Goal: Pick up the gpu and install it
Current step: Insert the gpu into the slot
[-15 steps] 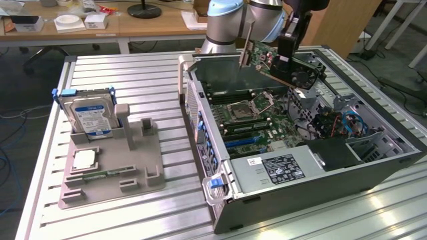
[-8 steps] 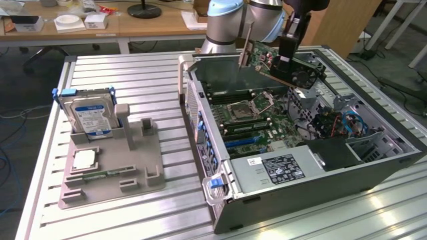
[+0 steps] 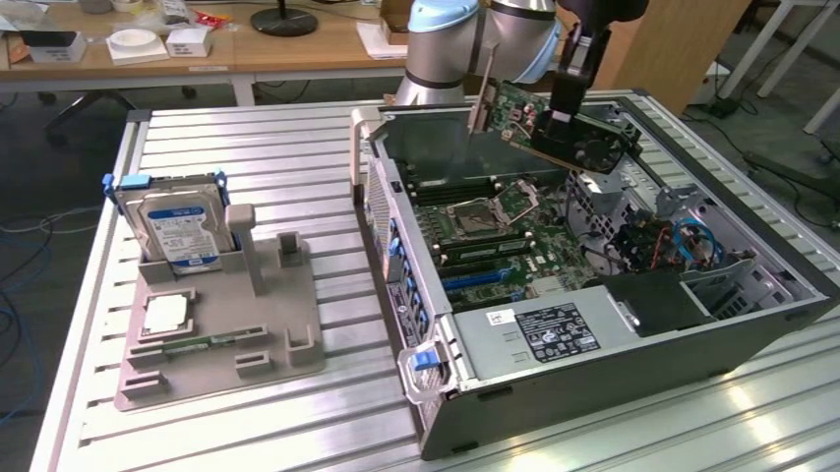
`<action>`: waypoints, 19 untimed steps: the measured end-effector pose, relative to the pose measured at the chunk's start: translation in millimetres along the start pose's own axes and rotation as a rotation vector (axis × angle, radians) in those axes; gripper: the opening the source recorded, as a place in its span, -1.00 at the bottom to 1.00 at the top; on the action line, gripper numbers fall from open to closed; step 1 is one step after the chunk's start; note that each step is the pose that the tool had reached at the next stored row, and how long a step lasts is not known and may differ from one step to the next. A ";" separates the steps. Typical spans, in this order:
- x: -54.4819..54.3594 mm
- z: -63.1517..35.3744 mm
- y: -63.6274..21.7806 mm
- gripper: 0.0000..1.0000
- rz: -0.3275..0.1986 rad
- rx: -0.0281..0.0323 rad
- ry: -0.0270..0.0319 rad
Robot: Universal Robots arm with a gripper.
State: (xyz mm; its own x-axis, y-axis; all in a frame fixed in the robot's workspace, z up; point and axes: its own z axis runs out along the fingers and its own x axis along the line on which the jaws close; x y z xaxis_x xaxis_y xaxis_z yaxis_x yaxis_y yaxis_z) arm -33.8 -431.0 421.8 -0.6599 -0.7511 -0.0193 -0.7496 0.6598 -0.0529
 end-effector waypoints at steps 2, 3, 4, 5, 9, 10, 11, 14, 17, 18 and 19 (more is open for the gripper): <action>0.0 0.1 0.0 -0.47 -0.010 -0.0003 -0.0006; 0.0 0.2 0.0 -0.47 -0.016 -0.0003 -0.0008; 0.0 0.2 0.0 -0.47 -0.021 -0.0004 -0.0010; 0.0 0.3 0.0 -0.47 -0.026 -0.0005 -0.0014; 0.0 0.6 0.0 -0.47 -0.049 -0.0010 -0.0027; 0.0 0.6 0.0 -0.47 -0.055 -0.0011 -0.0029; 0.1 0.7 0.0 -0.47 -0.062 -0.0012 -0.0033; 0.1 0.8 0.0 -0.47 -0.081 -0.0016 -0.0043; 0.1 0.9 0.0 -0.47 -0.099 -0.0019 -0.0052; 0.1 1.0 0.0 -0.47 -0.106 -0.0021 -0.0056; 0.1 1.0 0.0 -0.47 -0.113 -0.0022 -0.0060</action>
State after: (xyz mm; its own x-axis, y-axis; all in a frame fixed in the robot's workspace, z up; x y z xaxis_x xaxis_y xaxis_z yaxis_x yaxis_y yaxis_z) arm -33.8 -431.1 420.8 -0.5709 -0.8208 -0.0193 -0.8192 0.5710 -0.0528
